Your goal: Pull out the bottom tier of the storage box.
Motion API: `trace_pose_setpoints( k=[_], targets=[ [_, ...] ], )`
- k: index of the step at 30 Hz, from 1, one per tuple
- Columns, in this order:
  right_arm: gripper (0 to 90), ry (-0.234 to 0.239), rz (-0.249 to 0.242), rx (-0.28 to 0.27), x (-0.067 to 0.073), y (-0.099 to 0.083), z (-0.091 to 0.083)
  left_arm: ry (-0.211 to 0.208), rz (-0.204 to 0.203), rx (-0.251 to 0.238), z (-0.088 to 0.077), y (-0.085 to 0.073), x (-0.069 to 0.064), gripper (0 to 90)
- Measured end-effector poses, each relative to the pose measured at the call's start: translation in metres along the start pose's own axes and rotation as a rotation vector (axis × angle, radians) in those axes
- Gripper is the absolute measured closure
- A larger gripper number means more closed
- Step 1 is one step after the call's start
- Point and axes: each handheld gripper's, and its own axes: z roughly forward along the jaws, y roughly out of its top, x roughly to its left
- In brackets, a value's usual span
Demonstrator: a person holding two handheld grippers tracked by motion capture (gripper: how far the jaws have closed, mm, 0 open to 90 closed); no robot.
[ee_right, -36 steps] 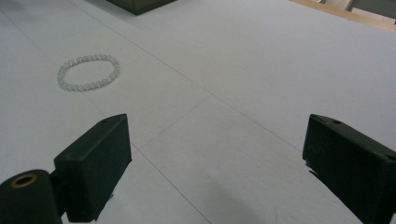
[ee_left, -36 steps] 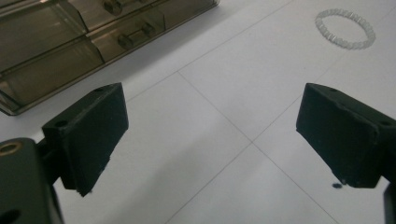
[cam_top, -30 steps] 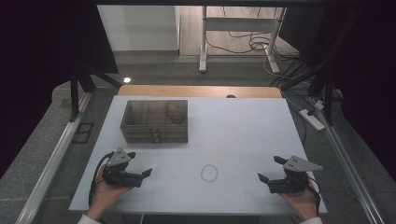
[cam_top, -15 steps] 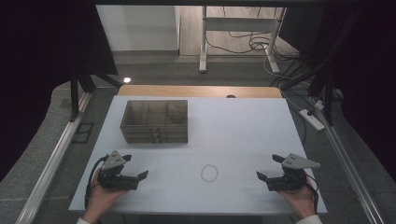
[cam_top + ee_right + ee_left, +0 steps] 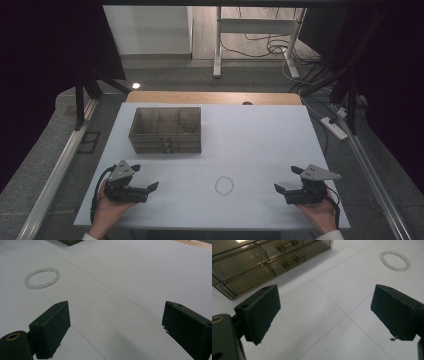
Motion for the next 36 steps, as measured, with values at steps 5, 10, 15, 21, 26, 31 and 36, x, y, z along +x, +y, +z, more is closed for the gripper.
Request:
trace_pose_setpoints(
  k=[5, 10, 15, 21, 26, 31, 36],
  targets=[
    [8.0, 0.004, 0.008, -0.003, -0.001, 0.0, 0.0, -0.002, 0.017, -0.003, 0.0, 0.003, -0.001, 8.7],
    [8.0, 0.015, 0.023, -0.007, 0.0, 0.001, 0.001, 0.005, 0.046, -0.008, -0.002, 0.006, -0.003, 8.7],
    [8.0, 0.011, 0.017, -0.004, 0.0, 0.0, 0.001, 0.005, 0.067, 0.003, 0.0, 0.006, -0.004, 8.7],
    [8.0, 0.01, 0.018, 0.001, -0.001, -0.001, 0.001, -0.017, 0.122, 0.006, 0.001, 0.01, -0.004, 8.5],
    [8.0, 0.01, 0.016, 0.008, -0.001, -0.002, 0.002, 0.019, 0.173, 0.039, 0.005, 0.014, -0.004, 8.5],
    [8.0, 0.007, 0.015, 0.01, 0.0, -0.002, 0.003, 0.042, 0.227, 0.044, 0.007, 0.017, -0.007, 8.4],
    [8.0, 0.005, 0.015, 0.012, 0.0, -0.003, 0.004, 0.063, 0.281, 0.052, 0.009, 0.022, -0.009, 8.9]
  ],
)
